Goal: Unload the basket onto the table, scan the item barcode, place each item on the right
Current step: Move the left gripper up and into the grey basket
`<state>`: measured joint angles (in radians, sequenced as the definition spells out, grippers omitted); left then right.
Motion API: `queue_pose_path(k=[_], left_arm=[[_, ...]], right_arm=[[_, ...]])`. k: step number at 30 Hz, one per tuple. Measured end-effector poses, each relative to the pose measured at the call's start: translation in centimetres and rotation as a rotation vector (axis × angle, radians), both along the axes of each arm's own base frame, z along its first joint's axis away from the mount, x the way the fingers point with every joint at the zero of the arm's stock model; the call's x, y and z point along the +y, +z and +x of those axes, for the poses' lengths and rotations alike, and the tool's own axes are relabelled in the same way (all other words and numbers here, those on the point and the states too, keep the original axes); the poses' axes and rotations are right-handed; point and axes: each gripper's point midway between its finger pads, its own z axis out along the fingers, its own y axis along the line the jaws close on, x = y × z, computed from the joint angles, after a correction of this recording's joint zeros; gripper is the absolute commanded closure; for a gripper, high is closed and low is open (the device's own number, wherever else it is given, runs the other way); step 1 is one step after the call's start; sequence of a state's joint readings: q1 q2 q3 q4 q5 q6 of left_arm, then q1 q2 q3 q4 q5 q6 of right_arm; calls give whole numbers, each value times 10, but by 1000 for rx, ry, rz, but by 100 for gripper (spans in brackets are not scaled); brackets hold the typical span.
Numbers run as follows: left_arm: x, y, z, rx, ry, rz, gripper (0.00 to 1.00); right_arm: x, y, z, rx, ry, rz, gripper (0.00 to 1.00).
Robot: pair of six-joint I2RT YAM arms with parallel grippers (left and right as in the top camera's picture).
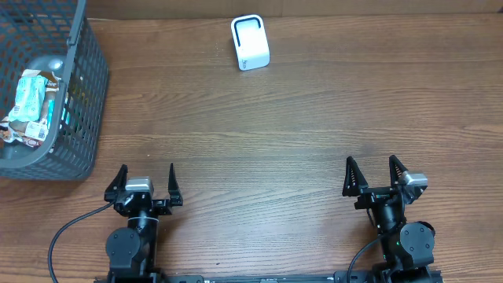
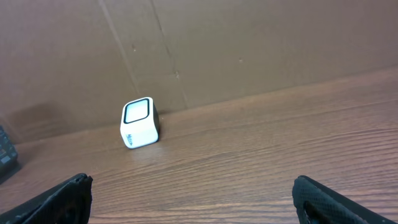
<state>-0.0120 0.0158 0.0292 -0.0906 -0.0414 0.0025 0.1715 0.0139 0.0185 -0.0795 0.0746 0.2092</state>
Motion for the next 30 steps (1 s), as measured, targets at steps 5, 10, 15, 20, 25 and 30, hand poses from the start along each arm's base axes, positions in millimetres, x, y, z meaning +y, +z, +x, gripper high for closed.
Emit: queue_pose_path(k=[5, 10, 15, 20, 25, 30], left_arm=[[-4, 61, -12, -96, -23, -5, 0], [-13, 159, -47, -298, -80, -1, 0], [-16, 236, -90, -480, -99, 7, 0], [-17, 298, -125, -582, -107, 14, 0], [-19, 334, -128, -529, -120, 14, 0], [-28, 355, -111, -400, -174, 14, 0]], right_arm=[[0, 0, 0, 0, 0, 0, 0], [0, 0, 0, 0, 0, 0, 0], [0, 0, 0, 1, 1, 0, 0], [0, 0, 0, 1, 0, -1, 0], [0, 0, 0, 1, 0, 0, 0], [0, 0, 0, 1, 0, -1, 0]])
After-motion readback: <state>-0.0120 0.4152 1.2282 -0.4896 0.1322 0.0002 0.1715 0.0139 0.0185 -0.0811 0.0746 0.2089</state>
